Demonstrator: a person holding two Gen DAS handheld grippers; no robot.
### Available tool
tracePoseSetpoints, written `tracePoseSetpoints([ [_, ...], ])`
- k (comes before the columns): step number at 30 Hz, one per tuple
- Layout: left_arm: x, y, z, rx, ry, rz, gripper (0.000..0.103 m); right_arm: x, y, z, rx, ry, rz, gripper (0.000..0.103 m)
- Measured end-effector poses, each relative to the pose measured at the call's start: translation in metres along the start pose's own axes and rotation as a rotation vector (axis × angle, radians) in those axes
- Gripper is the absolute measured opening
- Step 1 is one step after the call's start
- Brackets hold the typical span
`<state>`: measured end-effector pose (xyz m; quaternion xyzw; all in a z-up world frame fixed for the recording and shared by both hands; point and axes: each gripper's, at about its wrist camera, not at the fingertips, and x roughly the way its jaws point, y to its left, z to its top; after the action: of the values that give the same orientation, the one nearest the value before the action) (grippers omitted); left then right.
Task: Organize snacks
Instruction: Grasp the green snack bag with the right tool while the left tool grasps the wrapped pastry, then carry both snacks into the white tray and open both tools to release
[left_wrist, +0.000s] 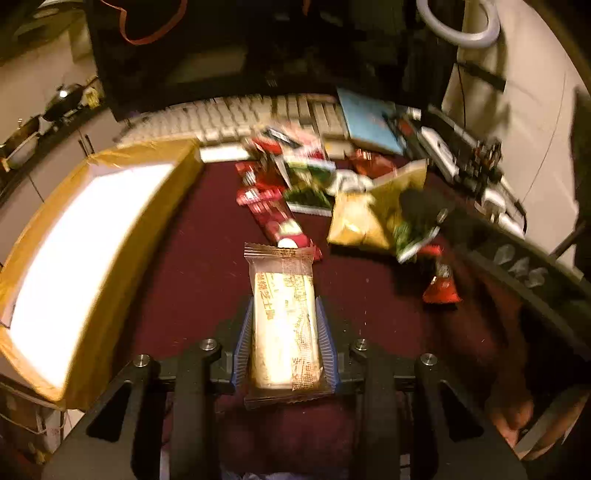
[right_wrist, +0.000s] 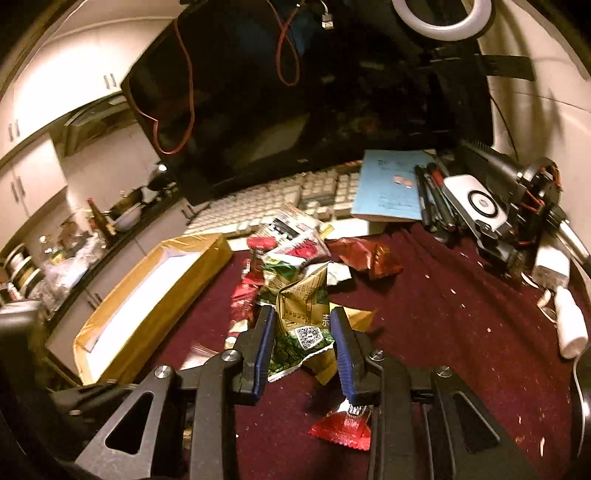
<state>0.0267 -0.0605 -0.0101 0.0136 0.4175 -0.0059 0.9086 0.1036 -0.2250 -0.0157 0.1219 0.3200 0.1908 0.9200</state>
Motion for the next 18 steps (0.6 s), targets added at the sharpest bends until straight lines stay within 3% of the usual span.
tracePoseSetpoints([
  [6,-0.018,0.032,0.003,-0.073,-0.049,0.018,0.031,-0.003,0.044,0.0,-0.082,-0.013,0.017,0.031],
  [10,-0.033,0.06,0.002,-0.127,-0.092,0.077,0.031,-0.004,0.08,0.003,-0.131,-0.018,0.078,0.031],
  [18,-0.047,0.123,0.002,-0.254,-0.103,0.15,0.031,0.011,0.149,0.006,-0.2,0.032,0.21,0.031],
])
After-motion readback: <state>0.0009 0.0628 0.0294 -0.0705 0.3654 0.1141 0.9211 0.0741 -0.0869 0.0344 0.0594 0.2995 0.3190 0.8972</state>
